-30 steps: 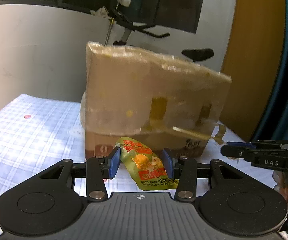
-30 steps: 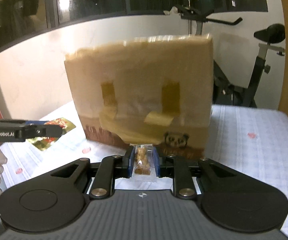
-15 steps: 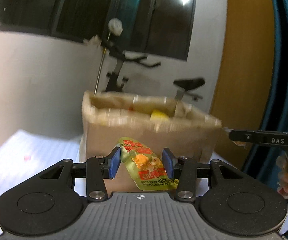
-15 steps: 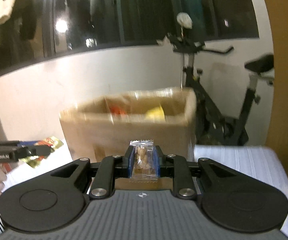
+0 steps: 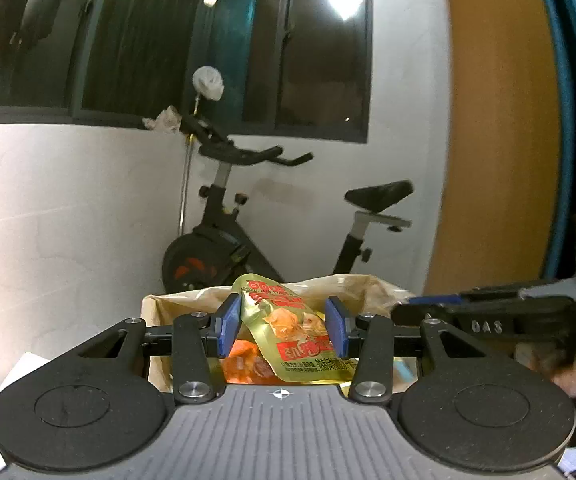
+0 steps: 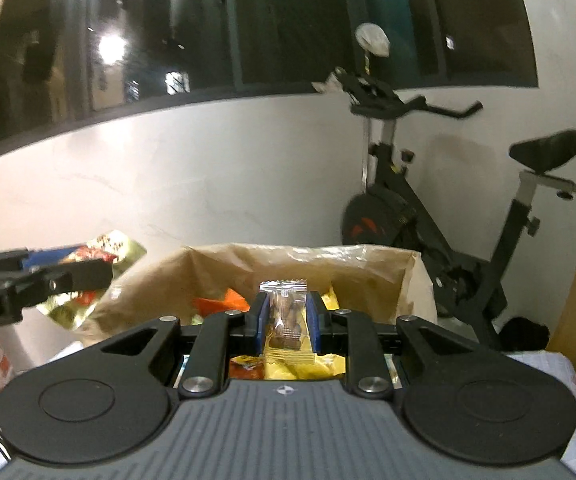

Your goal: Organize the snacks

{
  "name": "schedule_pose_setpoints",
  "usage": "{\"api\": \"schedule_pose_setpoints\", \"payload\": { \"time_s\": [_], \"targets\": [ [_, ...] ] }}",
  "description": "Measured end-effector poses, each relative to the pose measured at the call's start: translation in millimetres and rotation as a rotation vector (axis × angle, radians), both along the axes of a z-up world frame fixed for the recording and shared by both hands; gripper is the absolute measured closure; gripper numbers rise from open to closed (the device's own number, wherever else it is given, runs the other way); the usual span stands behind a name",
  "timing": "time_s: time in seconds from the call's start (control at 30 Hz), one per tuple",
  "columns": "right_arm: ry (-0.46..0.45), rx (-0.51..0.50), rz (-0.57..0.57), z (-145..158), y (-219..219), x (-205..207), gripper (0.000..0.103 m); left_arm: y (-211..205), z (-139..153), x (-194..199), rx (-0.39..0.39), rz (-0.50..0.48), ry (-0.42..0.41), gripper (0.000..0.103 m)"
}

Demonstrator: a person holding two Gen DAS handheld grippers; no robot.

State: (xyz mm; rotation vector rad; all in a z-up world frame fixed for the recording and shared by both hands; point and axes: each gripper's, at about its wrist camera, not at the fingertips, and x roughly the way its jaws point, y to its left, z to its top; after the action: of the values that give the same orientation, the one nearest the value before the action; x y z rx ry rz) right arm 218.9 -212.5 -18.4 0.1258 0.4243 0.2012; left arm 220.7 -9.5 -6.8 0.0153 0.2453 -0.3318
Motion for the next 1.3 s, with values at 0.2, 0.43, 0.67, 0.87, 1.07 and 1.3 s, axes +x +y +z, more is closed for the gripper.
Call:
{"api": "schedule_pose_setpoints", "payload": {
  "time_s": [0.2, 0.43, 0.67, 0.87, 1.07, 1.3],
  "targets": [
    [0.075, -0.027, -0.034, -21.1, -0.4, 16.6, 0.081, 0.9, -12.7, 21.0, 0.047, 0.029, 0.062, 0.055],
    [0.133, -0.041, -0.051, -31.6, -1.9, 18.0, 0.080, 16.8, -28.4, 25.4, 0.062, 0.057, 0.142, 0.042],
    [0.128, -0.048, -0.070, -24.4, -0.9, 9.3, 0.055, 24.5, -16.5, 14.2, 0.079, 0.072, 0.135, 0.021],
    [0.097, -0.004, -0.062, -9.7, -1.2, -7.1, 0.025, 25.3, -0.3, -1.1, 0.109, 0.092, 0.115, 0.010],
    [0.059, 0.015, -0.107, 8.5, -2.2, -27.5, 0.000, 28.2, 12.6, -25.3, 0.106, 0.100, 0.091, 0.006],
    [0.056, 0.014, -0.183, 25.4, 1.7, -59.0, 0.000, 26.6, 25.0, -60.0, 0.151, 0.136, 0.061, 0.006]
  ]
}}
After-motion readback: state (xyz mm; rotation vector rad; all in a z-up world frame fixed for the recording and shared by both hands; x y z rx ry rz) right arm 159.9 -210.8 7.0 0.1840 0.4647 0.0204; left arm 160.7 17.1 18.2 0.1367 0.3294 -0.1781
